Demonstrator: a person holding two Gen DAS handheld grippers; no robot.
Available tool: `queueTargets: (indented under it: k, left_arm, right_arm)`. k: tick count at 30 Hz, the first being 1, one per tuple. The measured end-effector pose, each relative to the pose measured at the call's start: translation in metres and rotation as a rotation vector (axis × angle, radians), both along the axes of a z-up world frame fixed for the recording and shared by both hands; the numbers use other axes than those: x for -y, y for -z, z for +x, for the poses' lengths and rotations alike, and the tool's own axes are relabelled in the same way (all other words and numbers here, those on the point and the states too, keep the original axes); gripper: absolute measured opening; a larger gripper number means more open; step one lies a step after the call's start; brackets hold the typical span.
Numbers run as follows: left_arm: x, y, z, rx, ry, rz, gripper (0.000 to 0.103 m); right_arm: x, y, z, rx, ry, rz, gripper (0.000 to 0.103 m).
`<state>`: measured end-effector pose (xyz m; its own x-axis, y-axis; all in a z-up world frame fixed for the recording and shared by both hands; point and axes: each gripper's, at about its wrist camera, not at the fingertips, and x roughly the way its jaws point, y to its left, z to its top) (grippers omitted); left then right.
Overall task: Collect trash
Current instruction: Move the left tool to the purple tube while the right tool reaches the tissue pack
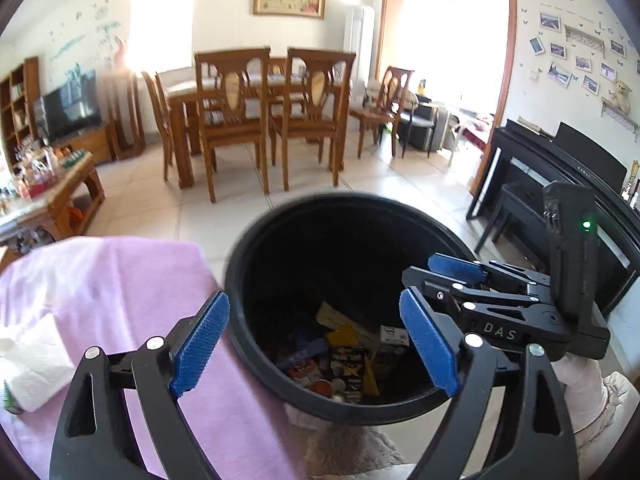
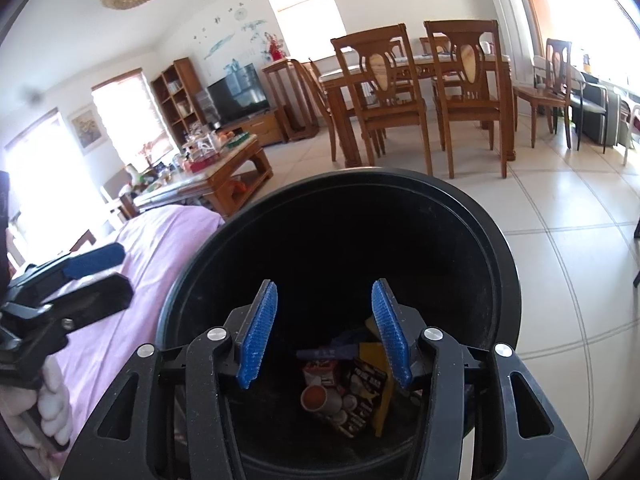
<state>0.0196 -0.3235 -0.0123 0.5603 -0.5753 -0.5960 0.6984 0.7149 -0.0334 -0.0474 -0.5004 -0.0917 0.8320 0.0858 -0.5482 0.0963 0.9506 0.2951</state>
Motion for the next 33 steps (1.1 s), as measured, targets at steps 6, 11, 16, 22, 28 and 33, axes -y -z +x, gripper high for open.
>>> queueTargets:
  k: [6,11,16,22,28,33]
  left_arm:
    - [-0.034,-0.012,-0.002,0.028,-0.049,-0.018,0.094]
    - [-0.076,-0.018,0.006,0.046,-0.124,-0.004,0.098]
    - [-0.146,-0.019,0.029,0.037,-0.236,0.005,0.098]
    - [-0.239,-0.017,0.065,0.046,-0.342,0.075,0.098]
    - [-0.299,-0.007,0.112,0.123,-0.346,0.265,0.098]
    - [-0.315,0.013,0.152,0.145,-0.233,0.442,0.098]
  right_arm:
    - [-0.026,-0.023,0.005,0.057,-0.008,0.012,0.091]
    - [-0.062,-0.043,0.02,0.071,-0.072,0.019,0.098]
    - [-0.118,-0.058,0.049,0.034,-0.187,0.001,0.098]
    - [-0.207,-0.062,0.084,-0.033,-0.391,-0.077,0.098]
    - [-0.29,-0.058,0.104,-0.05,-0.573,-0.277,0.098]
    - [-0.342,-0.039,0.122,-0.105,-0.715,-0.428,0.098]
